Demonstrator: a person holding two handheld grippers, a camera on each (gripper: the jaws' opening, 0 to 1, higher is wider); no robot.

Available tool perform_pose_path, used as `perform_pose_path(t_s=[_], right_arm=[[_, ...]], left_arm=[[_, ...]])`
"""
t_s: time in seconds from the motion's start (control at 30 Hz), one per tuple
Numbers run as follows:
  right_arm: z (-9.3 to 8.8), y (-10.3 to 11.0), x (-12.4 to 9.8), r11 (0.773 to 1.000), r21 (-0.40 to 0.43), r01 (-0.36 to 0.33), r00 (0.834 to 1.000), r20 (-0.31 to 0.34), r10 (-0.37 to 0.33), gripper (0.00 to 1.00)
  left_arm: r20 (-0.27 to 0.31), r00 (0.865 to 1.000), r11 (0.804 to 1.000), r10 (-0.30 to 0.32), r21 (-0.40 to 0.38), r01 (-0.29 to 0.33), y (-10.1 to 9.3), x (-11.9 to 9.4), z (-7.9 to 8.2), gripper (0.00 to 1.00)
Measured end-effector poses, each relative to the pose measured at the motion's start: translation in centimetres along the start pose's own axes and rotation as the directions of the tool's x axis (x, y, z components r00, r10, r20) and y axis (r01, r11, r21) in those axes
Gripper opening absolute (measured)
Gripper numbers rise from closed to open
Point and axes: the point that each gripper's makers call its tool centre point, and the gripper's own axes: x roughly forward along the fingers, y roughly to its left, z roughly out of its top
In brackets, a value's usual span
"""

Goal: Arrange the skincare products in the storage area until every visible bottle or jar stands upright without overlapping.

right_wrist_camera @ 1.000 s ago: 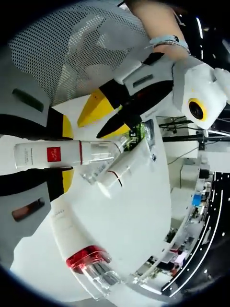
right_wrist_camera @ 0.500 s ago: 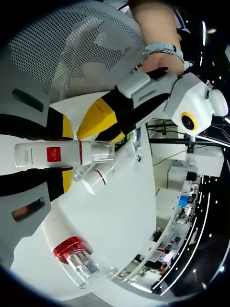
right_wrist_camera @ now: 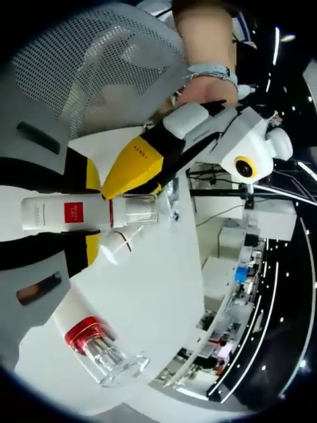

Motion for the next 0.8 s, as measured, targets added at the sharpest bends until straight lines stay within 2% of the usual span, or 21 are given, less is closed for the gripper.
perform_pose_path(t_s=[0.1, 0.17, 0.33, 0.57, 0.6, 0.63, 0.77, 0.8], right_arm=[[0.1, -0.1, 0.0, 1.000, 0.001, 0.004, 1.000, 0.006, -0.004, 0.19], [0.2, -0.2, -0.1, 1.000, 0.007, 0.007, 1.000, 0.014, -0.007, 0.19], [0.2, -0.1, 0.0, 1.000, 0.017, 0.008, 1.000, 0.011, -0.008, 0.19], [-0.1, 0.0, 0.1, 0.998, 0.056, 0.000, 1.000, 0.000, 0.000, 0.19], [-0.2, 0.0, 0.1, 0.998, 0.060, -0.001, 1.000, -0.004, 0.001, 0.19], [-0.4, 0.0, 0.1, 0.998, 0.066, -0.002, 1.000, -0.013, 0.003, 0.19], [-0.9, 0.0, 0.3, 0.996, 0.093, -0.013, 0.999, -0.036, 0.017, 0.19], [-1.1, 0.0, 0.3, 0.994, 0.105, -0.016, 0.999, -0.043, 0.021, 0.19]], left_arm=[[0.037, 0.998, 0.996, -0.042, -0.073, 0.045, -0.7, -0.2, 0.9, 0.22], [0.034, 0.998, 0.994, -0.046, -0.094, 0.049, -0.6, -0.3, 1.0, 0.21], [0.023, 0.999, 0.997, -0.039, -0.072, 0.041, -0.9, -0.2, 1.0, 0.20], [0.011, 1.000, 0.999, -0.015, 0.035, 0.014, -1.4, 0.0, 1.0, 0.20], [0.003, 1.000, 0.997, -0.004, 0.082, 0.003, -1.4, 0.1, 0.9, 0.20], [0.008, 1.000, 0.993, 0.001, 0.118, -0.002, -1.4, 0.2, 0.9, 0.20], [0.025, 1.000, 0.954, 0.009, 0.299, -0.016, -2.2, 0.5, 0.7, 0.21], [0.025, 1.000, 0.952, 0.006, 0.306, -0.013, -2.3, 0.5, 0.7, 0.21]])
